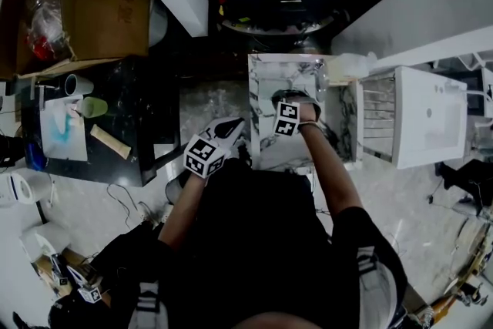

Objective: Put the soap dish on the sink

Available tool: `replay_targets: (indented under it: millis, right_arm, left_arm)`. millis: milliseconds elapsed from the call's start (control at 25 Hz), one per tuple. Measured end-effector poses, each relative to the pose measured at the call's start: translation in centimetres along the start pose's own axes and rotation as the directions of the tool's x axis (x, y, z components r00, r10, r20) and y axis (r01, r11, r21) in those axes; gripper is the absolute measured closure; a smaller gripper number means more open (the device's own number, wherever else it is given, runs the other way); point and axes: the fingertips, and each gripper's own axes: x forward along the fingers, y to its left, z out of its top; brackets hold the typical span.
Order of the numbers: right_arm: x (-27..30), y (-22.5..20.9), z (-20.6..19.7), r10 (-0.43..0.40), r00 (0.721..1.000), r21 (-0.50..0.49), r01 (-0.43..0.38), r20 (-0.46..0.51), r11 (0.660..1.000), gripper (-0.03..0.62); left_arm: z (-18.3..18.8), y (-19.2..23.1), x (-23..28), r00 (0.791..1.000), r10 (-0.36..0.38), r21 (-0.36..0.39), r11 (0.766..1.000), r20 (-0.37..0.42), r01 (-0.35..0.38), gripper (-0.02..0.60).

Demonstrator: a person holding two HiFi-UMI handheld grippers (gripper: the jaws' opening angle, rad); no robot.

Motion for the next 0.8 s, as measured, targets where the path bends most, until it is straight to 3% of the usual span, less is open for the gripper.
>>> replay_targets:
  millis: [800]
  right_arm:
    - [2.2, -2.0, -0.5, -0.074, 0.995, -0.063, 0.070, -0.065, 0.996, 0.583]
  left_arm:
    - [-0.6, 0.5, -0.9, 0.999, 0.024, -0.009, 1.000, -0.021, -0.025, 0.581]
